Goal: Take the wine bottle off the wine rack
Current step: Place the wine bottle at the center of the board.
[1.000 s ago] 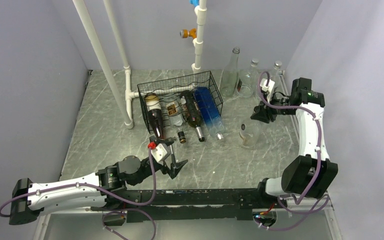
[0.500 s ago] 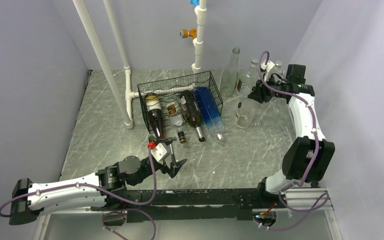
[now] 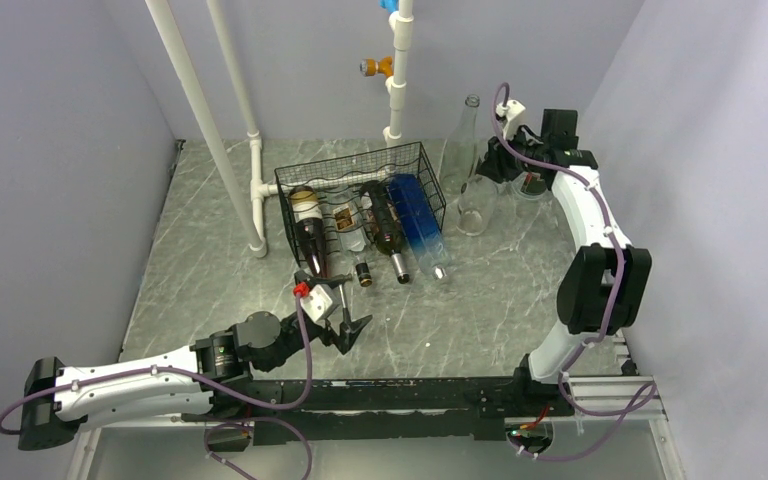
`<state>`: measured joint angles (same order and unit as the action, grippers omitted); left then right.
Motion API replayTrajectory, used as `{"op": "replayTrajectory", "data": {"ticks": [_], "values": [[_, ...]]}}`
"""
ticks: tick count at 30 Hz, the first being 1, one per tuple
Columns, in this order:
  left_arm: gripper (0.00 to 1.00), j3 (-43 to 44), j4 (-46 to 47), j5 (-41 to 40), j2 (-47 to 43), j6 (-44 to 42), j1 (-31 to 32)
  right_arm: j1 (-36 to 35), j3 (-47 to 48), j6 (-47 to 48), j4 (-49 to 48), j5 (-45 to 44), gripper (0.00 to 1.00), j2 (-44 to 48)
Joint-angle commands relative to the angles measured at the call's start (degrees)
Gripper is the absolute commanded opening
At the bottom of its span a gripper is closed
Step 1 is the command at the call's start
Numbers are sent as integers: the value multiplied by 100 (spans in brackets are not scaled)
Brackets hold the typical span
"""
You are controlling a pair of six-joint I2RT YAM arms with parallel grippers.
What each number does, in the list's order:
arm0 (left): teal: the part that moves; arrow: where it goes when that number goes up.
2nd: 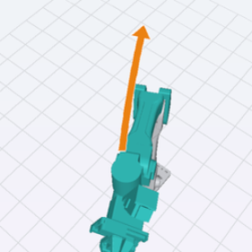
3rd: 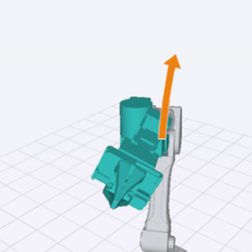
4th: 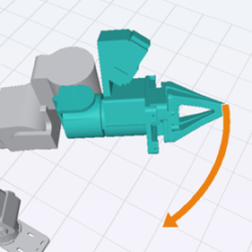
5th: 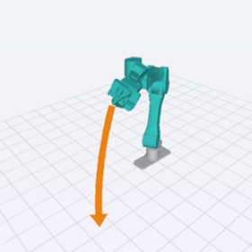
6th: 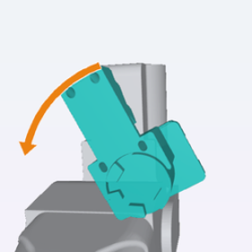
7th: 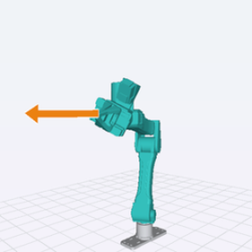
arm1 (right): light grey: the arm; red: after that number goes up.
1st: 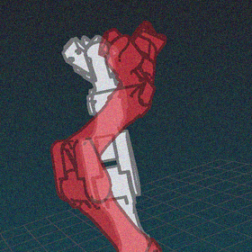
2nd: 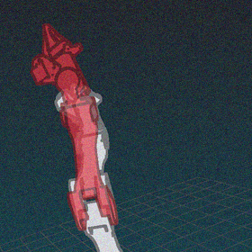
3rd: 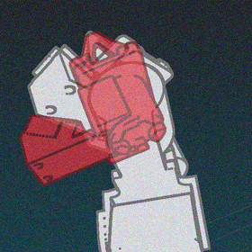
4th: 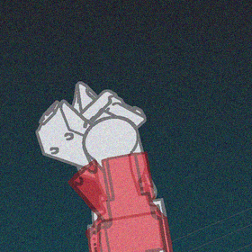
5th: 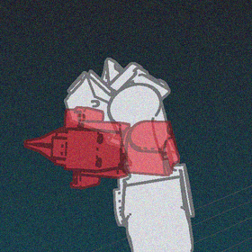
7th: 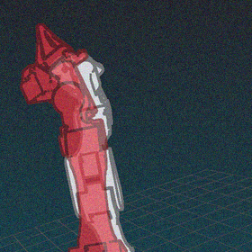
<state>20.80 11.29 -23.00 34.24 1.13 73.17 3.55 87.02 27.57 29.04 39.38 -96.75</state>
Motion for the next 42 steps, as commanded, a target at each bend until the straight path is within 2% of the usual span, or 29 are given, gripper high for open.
{"op": "replayTrajectory", "data": {"ticks": [1,7,16,21,29,38,42], "values": [[99,-54,90,-148,-77,8,13,-56,733,-355,-911,-163,2,-45],[99,-93,67,-197,-152,17,13,-62,810,-402,-970,-255,15,-246],[99,-78,119,-206,-146,43,13,-65,666,-286,-821,-227,59,-80],[99,-29,134,-182,-137,76,13,6,432,-444,-718,-235,74,295],[99,137,-333,-159,-286,321,13,268,-201,-448,-390,100,86,1256],[100,305,-829,-245,-604,791,13,490,-1302,-434,-342,215,99,2858],[99,569,-1196,-288,-499,933,13,570,-1706,-468,-166,323,100,3402]]}}
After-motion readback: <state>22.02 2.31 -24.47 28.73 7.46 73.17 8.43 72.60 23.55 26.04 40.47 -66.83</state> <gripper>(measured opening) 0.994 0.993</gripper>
